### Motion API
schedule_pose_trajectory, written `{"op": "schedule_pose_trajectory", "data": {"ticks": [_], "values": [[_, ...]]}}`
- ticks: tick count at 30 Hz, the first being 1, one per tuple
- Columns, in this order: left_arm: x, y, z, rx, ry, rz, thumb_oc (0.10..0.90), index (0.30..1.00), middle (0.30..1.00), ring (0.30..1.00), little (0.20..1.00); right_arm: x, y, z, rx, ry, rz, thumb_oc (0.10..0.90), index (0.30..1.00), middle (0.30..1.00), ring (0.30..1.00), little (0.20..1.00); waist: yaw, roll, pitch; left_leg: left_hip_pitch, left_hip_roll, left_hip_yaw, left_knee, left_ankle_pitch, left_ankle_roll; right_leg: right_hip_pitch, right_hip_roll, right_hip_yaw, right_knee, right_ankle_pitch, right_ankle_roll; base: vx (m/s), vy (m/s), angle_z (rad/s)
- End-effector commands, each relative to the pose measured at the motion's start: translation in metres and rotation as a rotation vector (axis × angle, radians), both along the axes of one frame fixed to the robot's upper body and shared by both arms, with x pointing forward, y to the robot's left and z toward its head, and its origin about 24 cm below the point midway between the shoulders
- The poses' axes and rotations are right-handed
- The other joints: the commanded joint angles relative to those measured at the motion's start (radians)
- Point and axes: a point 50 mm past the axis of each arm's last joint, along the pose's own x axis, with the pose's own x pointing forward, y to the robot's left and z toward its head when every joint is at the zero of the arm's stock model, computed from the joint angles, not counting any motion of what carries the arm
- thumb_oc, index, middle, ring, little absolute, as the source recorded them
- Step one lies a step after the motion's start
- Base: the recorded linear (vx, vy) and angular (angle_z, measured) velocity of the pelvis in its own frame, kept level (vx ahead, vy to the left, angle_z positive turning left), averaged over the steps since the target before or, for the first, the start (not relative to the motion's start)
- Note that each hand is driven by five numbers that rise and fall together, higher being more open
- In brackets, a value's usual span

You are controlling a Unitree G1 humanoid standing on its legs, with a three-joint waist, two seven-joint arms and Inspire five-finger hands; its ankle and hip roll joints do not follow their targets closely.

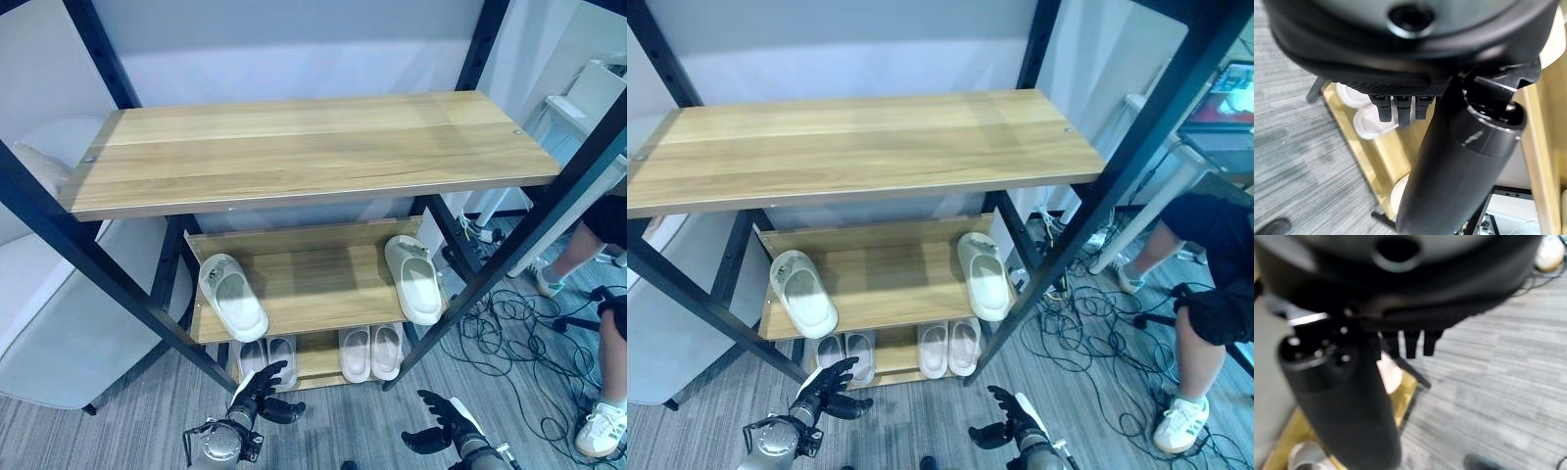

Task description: Arrange the slippers neatly on the shoe rack.

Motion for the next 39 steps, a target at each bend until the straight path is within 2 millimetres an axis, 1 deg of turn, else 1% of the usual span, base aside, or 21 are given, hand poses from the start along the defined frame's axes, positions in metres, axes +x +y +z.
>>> {"op": "schedule_pose_trajectory", "data": {"ticks": [1,2,7,15,19,22,26,28,32,34,36,39], "values": [[0.035,-0.002,0.049,-0.091,-0.271,-0.028,0.8,0.9,0.9,0.9,0.9,0.027,-0.009,0.027,-0.014,-0.169,0.01,0.8,0.9,0.9,0.9,0.9,0.015,-0.028,-0.048,0.007,-0.002,0.033,0.003,-0.048,0.009,-0.073,-0.016,0.002,0.005,0.089,0.029,0.0,0.0,0.0],[0.035,-0.002,0.049,-0.091,-0.271,-0.028,0.8,0.9,0.9,0.9,0.9,0.027,-0.009,0.027,-0.014,-0.169,0.01,0.8,0.9,0.9,0.9,0.9,0.015,-0.028,-0.049,0.008,-0.002,0.033,0.003,-0.048,0.009,-0.072,-0.016,0.002,0.005,0.089,0.029,0.0,0.0,0.0],[0.029,0.006,0.062,-0.092,-0.318,-0.044,0.8,0.9,0.9,0.9,0.9,0.031,-0.011,0.03,-0.029,-0.179,0.024,0.8,0.9,0.9,0.9,0.9,0.025,-0.015,-0.044,0.008,0.002,0.029,0.003,-0.039,0.005,-0.059,-0.016,-0.007,0.005,0.08,0.027,-0.02,-0.013,0.09],[0.019,0.017,0.073,-0.074,-0.348,-0.074,0.8,0.9,0.9,0.9,0.9,0.032,-0.014,0.031,-0.048,-0.177,0.042,0.8,0.9,0.9,0.9,0.9,0.038,0.002,-0.04,0.006,0.006,0.021,0.003,-0.031,0.003,-0.048,-0.016,-0.022,0.005,0.069,0.026,-0.01,0.002,0.05],[0.016,0.021,0.086,-0.118,-0.395,-0.055,0.8,0.9,0.9,0.9,0.9,0.029,-0.018,0.031,-0.061,-0.173,0.04,0.8,0.9,0.9,0.9,0.9,0.045,0.007,-0.039,0.004,0.008,0.02,0.003,-0.029,0.0,-0.044,-0.014,-0.029,0.005,0.066,0.026,-0.03,0.01,0.05],[0.016,0.024,0.096,-0.138,-0.437,-0.04,0.8,0.9,0.9,0.9,0.9,0.027,-0.02,0.031,-0.07,-0.167,0.035,0.8,0.9,0.9,0.9,0.9,0.047,0.008,-0.04,0.006,0.01,0.019,0.003,-0.03,-0.001,-0.041,-0.014,-0.032,0.005,0.064,0.026,-0.01,0.005,0.06],[0.018,0.021,0.107,-0.199,-0.482,-0.02,0.8,0.9,0.9,0.9,0.9,0.024,-0.023,0.029,-0.079,-0.157,0.027,0.8,0.9,0.9,0.9,0.9,0.05,0.01,-0.044,0.01,0.012,0.02,0.003,-0.032,-0.002,-0.036,-0.013,-0.032,0.005,0.062,0.024,0.0,-0.001,0.05],[0.018,0.021,0.107,-0.199,-0.482,-0.02,0.8,0.9,0.9,0.9,0.9,0.024,-0.023,0.029,-0.079,-0.157,0.027,0.8,0.9,0.9,0.9,0.9,0.051,0.01,-0.044,0.01,0.012,0.02,0.003,-0.032,-0.002,-0.036,-0.013,-0.032,0.005,0.062,0.024,0.0,0.0,0.0],[0.021,0.021,0.117,-0.221,-0.523,-0.027,0.8,0.9,0.9,0.9,0.9,0.023,-0.022,0.026,-0.082,-0.137,0.032,0.8,0.9,0.9,0.9,0.9,0.051,0.016,-0.046,0.015,0.009,0.022,0.003,-0.034,-0.001,-0.033,-0.014,-0.028,0.005,0.064,0.023,0.0,0.0,0.0],[0.022,0.023,0.123,-0.247,-0.55,0.001,0.8,0.9,0.9,0.9,0.9,0.022,-0.022,0.025,-0.083,-0.128,0.033,0.8,0.9,0.9,0.9,0.9,0.054,0.02,-0.048,0.018,0.008,0.024,0.003,-0.035,-0.001,-0.031,-0.014,-0.024,0.005,0.064,0.024,0.0,0.0,0.0],[0.024,0.024,0.133,-0.292,-0.605,0.05,0.8,0.9,0.9,0.9,0.9,0.019,-0.021,0.023,-0.078,-0.121,0.029,0.8,0.9,0.9,0.9,0.9,0.056,0.024,-0.051,0.021,0.007,0.024,0.003,-0.036,-0.001,-0.027,-0.015,-0.022,0.005,0.061,0.023,0.0,0.0,0.0],[0.026,0.022,0.138,-0.309,-0.63,0.058,0.8,0.9,0.9,0.9,0.9,0.018,-0.02,0.022,-0.075,-0.113,0.03,0.8,0.9,0.9,0.9,0.9,0.056,0.027,-0.051,0.022,0.006,0.024,0.003,-0.037,0.0,-0.026,-0.016,-0.02,0.005,0.06,0.022,0.0,0.0,0.0]]}}
